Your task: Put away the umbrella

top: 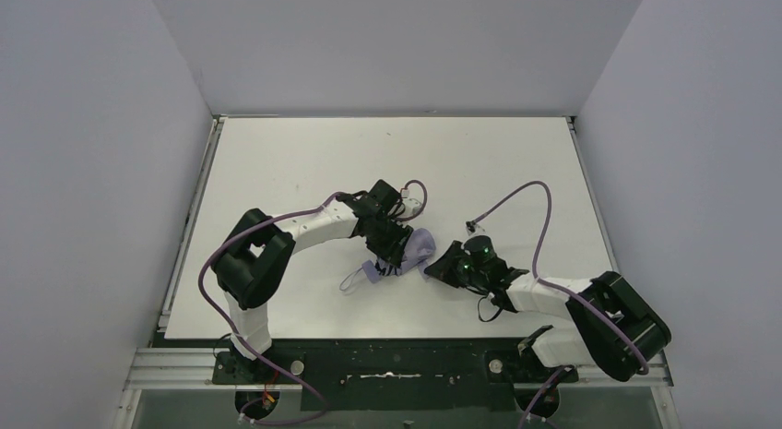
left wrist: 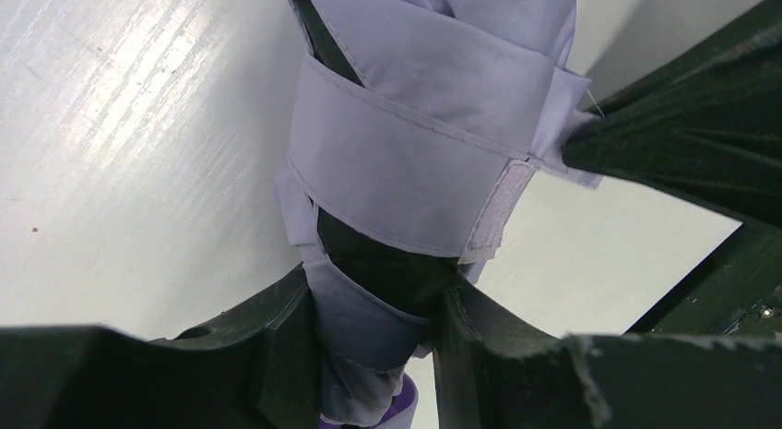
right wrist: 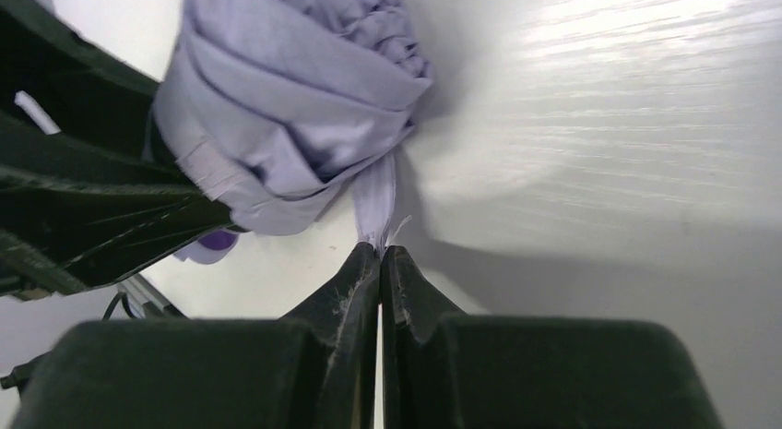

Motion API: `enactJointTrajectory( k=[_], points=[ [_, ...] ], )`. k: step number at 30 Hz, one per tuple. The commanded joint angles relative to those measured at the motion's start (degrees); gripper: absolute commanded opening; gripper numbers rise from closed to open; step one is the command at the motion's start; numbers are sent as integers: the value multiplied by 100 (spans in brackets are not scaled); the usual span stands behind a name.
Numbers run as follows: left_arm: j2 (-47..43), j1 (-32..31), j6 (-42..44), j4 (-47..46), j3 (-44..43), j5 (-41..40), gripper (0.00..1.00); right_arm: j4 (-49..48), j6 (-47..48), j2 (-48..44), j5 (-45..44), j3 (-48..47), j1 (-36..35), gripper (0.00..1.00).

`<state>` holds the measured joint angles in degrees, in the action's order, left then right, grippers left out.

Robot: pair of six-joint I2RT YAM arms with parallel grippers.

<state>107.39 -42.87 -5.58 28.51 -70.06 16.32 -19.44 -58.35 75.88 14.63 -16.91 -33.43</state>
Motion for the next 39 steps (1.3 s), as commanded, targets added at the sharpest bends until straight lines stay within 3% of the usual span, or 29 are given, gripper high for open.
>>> enactJointTrajectory(
  k=[1, 17, 24, 29, 39],
  points=[
    [162, 47, -167, 177, 89, -1130, 0, -227, 39, -356, 103, 55, -318, 0],
    [97, 51, -285, 132, 149, -1497, 0, -637, -75, -1408, 482, 172, -803, 0],
    [-5, -22, -269, -27, 277, -1495, 0, -1260, 240, -922, 774, -326, -797, 0],
    [-12, -61, -223, -27, 310, -1509, 0, -1961, 39, -577, 617, -575, -787, 0],
    [3, -160, -159, -30, 318, -1499, 0, -2487, -341, -417, 92, -787, -749, 0]
  ],
)
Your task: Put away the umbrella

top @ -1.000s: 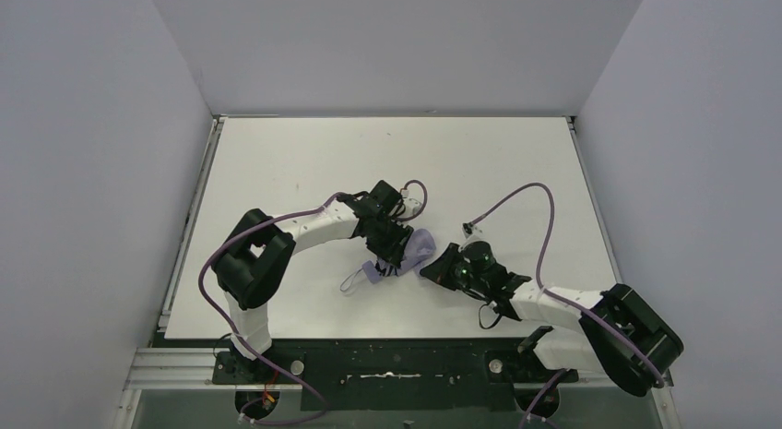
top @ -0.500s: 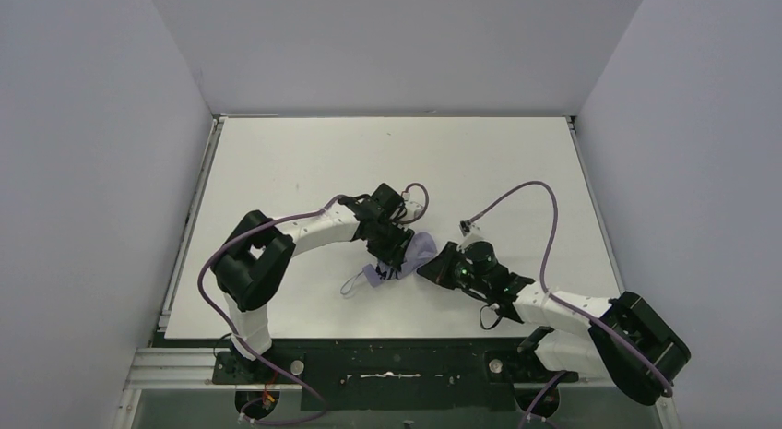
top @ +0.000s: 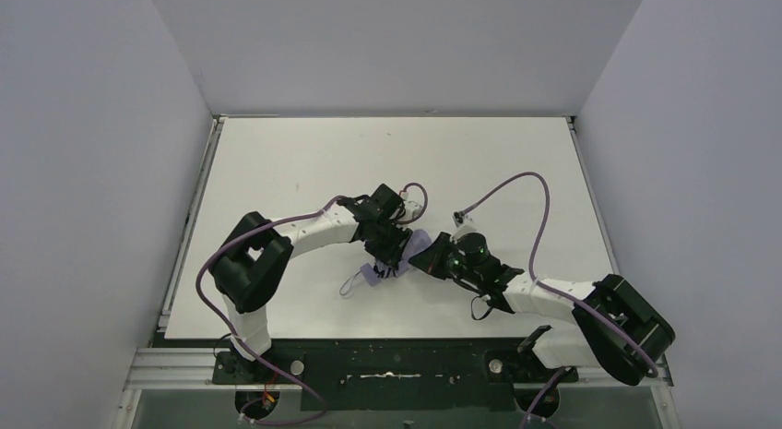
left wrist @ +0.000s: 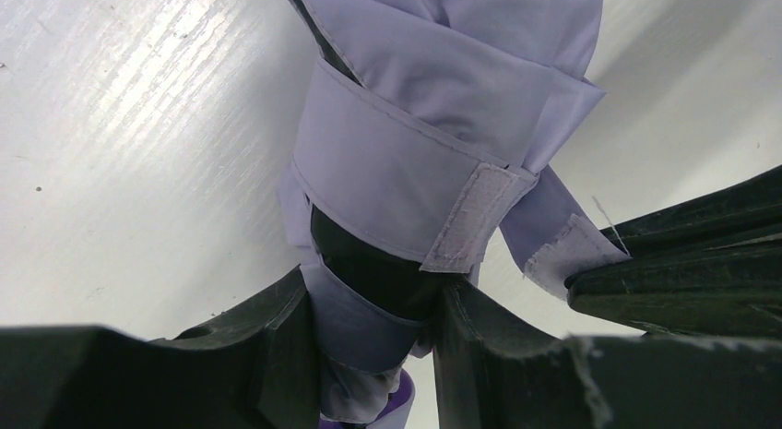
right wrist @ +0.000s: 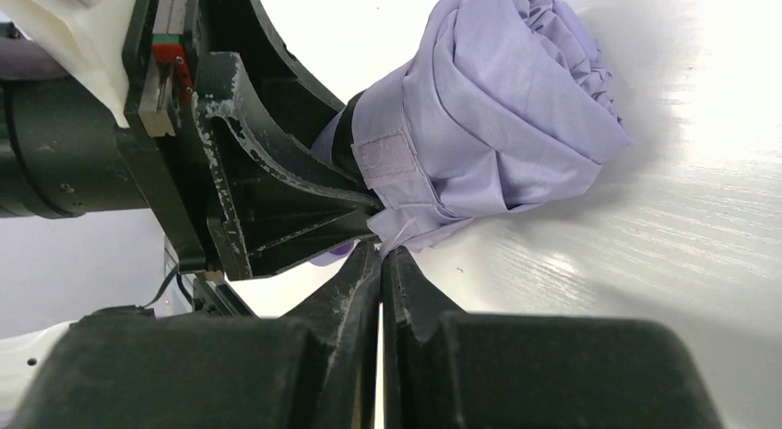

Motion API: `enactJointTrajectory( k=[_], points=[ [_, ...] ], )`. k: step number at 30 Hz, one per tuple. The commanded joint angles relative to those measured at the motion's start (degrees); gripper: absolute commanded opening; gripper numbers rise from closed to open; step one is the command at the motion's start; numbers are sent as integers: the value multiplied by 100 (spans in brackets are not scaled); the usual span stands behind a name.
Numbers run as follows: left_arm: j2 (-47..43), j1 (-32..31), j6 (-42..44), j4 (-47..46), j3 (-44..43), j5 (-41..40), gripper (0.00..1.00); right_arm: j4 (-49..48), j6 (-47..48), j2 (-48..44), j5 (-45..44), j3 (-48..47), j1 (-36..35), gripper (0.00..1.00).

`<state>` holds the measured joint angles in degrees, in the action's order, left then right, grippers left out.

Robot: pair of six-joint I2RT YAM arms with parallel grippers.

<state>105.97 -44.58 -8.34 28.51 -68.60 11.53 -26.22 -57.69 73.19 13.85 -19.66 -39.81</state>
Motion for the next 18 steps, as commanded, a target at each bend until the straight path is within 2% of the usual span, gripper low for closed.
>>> enactJointTrajectory(
  k=[1, 5, 15, 18],
  points=[
    [133, -15, 128, -52, 184, -1021, 0, -1871, -470, -149, 38, -486, -106, 0],
    [82, -83, 144, -105, 236, -966, 0, -2137, -692, -64, -256, -487, -43, 0],
    [15, -284, 132, -357, 451, -782, 0, -2964, -1300, 657, -372, -722, 113, 0],
    [-18, -322, 148, -417, 498, -713, 0, -2921, -1358, 745, -536, -765, 144, 0]
  ],
)
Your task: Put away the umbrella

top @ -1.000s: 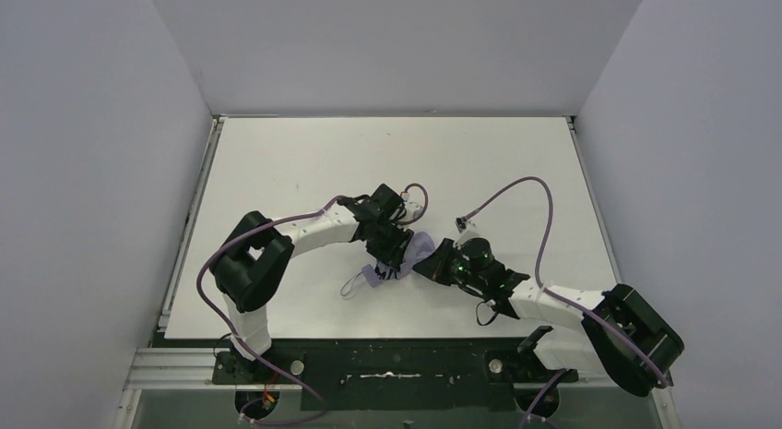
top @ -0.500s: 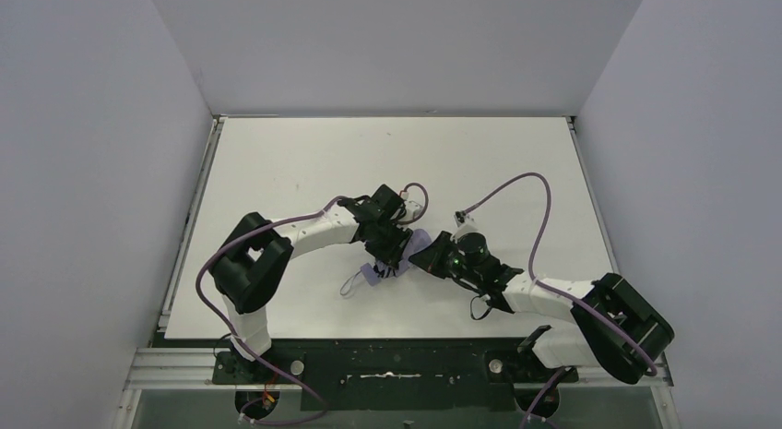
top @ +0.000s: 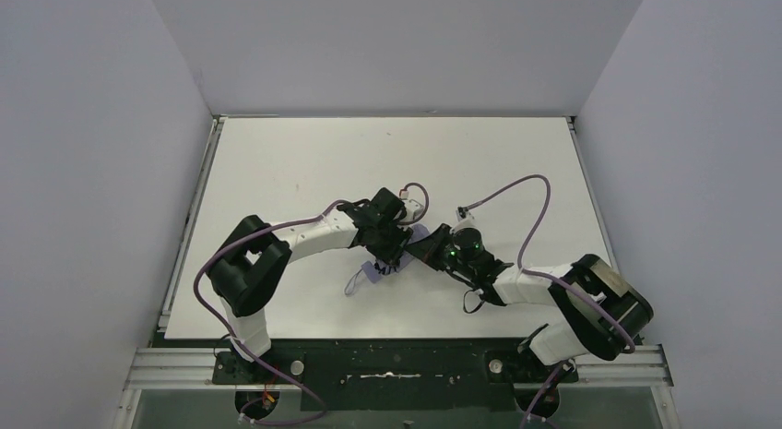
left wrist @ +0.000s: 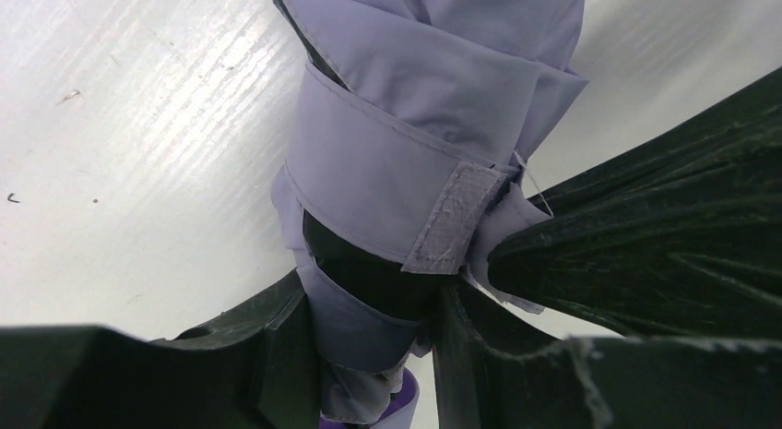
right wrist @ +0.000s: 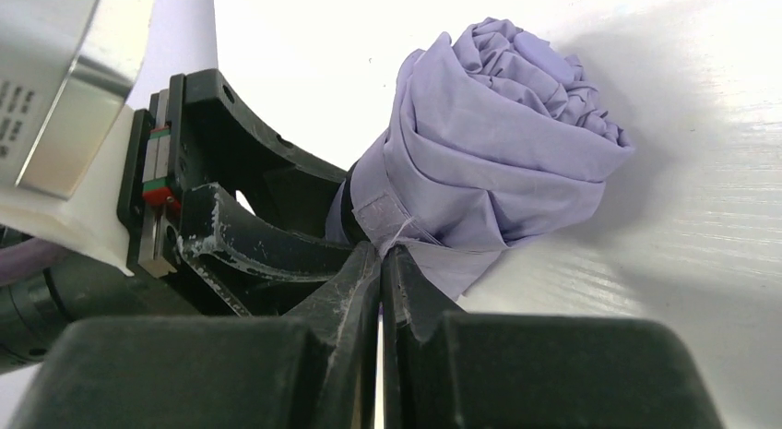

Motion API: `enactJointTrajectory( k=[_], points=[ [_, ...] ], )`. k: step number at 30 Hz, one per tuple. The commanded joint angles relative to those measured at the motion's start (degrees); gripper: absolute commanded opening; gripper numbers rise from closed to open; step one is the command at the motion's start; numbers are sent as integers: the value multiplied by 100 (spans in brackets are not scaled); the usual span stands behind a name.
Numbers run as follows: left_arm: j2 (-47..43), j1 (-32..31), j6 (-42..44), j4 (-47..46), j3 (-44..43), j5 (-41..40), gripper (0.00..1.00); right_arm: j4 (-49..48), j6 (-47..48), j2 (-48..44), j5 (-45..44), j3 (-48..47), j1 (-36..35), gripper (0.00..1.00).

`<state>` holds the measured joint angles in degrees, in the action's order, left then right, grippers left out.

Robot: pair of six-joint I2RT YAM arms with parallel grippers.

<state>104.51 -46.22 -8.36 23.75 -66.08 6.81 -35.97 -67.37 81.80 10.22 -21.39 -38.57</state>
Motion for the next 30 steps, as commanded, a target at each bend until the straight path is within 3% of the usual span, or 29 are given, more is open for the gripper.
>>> enactJointTrajectory(
  k=[1, 14, 19, 30],
  points=[
    [109, -170, 158, 30, 265, -198, 0, -1876, -386, -93, -212, -620, 35, 0],
    [105, -292, 285, -133, 334, 277, 0, -1788, -532, 434, -378, -821, 226, 0],
    [106, -309, 338, -142, 334, 372, 0, -1846, -529, 740, -252, -944, 270, 12],
    [121, -301, 405, -79, 315, 404, 0, -2459, -788, 1257, -108, -854, 306, 19]
  ],
)
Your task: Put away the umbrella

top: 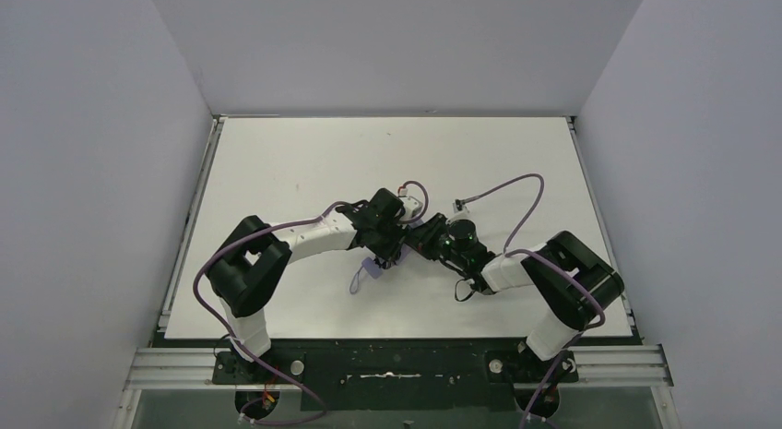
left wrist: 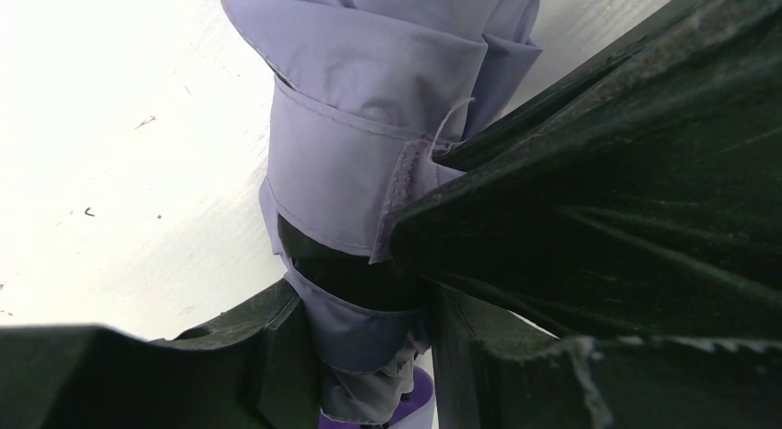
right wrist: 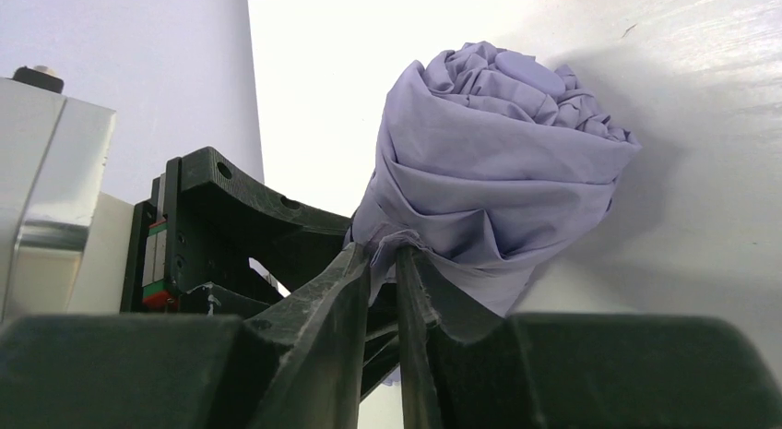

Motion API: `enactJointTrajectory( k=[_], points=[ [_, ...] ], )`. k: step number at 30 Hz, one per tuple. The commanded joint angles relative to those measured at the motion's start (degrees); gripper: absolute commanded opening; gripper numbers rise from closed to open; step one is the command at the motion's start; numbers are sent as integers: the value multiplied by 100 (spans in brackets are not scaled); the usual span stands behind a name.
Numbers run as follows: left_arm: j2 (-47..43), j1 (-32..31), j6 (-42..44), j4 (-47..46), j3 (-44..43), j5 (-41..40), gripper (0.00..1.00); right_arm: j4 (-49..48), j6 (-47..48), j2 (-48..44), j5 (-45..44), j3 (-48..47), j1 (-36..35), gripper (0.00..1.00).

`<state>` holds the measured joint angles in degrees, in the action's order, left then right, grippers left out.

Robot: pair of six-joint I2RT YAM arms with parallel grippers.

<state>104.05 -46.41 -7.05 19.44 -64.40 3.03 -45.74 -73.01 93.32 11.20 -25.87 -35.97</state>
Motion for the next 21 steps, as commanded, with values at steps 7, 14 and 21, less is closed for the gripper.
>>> enactJointTrajectory(
  k=[7, 14, 21],
  points=[
    [177, -288, 292, 376, 142, 796, 0, -2237, -486, 384, -97, -280, 104, 9],
    [191, -282, 292, 392, 147, 803, 0, -2551, -609, 519, -39, -235, 116, 18],
    [195, -276, 301, 394, 134, 800, 0, -2818, -652, 572, -41, -162, 142, 21]
  ],
)
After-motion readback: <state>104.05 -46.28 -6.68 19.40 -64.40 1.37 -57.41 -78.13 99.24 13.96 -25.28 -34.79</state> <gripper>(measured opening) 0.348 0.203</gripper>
